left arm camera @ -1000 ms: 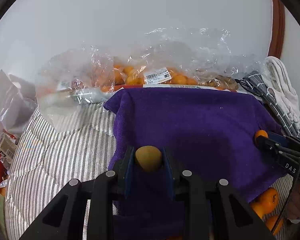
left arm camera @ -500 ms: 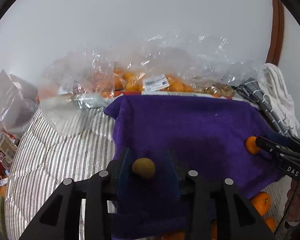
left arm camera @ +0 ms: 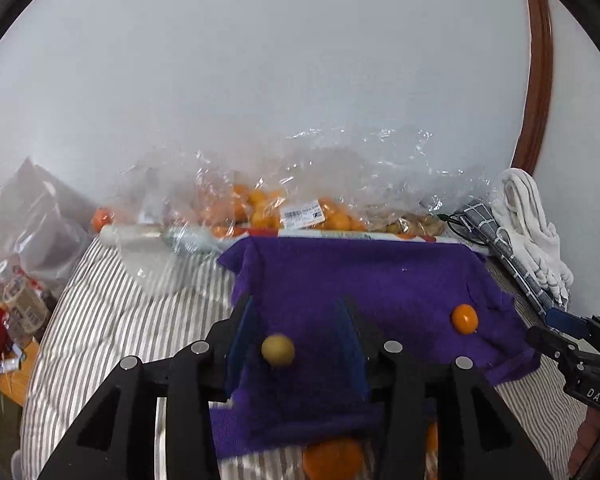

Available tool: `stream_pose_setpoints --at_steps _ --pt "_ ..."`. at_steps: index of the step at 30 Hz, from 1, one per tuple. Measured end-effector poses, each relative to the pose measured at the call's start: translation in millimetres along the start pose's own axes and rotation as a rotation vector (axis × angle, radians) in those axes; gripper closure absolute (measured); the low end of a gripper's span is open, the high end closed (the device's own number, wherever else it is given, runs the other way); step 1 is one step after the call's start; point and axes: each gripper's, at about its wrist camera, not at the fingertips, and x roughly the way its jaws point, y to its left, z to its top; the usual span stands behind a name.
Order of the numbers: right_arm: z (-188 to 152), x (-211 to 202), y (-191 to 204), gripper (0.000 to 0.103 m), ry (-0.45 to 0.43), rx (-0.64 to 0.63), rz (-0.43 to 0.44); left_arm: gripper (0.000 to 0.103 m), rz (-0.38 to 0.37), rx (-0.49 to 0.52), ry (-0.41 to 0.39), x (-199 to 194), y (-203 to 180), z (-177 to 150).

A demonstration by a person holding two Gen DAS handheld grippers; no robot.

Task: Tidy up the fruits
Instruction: 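Open the right tool onto the towel while the left tool releases its fruit there, then grasp a large orange with the right tool while the left tool grasps another large orange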

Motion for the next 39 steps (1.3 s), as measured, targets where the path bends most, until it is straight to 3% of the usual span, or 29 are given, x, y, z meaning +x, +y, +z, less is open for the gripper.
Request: stream_pose_setpoints --at_steps 5,9,18,25,27,28,34,39 --pt "-21.6 -15.0 6.9 0.048 0.028 -0.013 0.029 0.062 0.005 -0.022 0.061 -19.5 14.9 -31.3" --pt "-46.3 -17.1 19.2 0.048 0.067 -0.029 0.108 0.062 -0.025 -0.078 0.127 -34.3 27.7 -60.8" --pt "-90.0 -7.0 32.2 0.048 0.152 -0.045 0.173 0.061 0.017 -0.046 0.182 -59.8 34.4 -95.0" --pt "-102.1 7.2 39.9 0.048 0.175 -0.051 0.159 0.061 -0.004 -0.045 0.228 -57.0 27.6 -96.8" --pt "-101.7 7.3 43.7 0.061 0.165 -0.073 0.138 0.061 -0.006 -0.040 0.241 -52.4 21.7 -94.9" --pt "-102.5 6.4 45.0 0.062 0.162 -0.079 0.132 0.061 -0.007 -0.035 0.248 -49.6 17.6 -93.9" --pt "-103.0 -1.3 35.1 0.063 0.138 -0.068 0.131 0.061 -0.034 -0.025 0.261 -31.2 -3.0 -88.3" --pt "-100.1 -10.4 13.0 0.063 0.096 -0.073 0.053 0.060 -0.040 -0.025 0.252 -13.8 -12.6 -80.6"
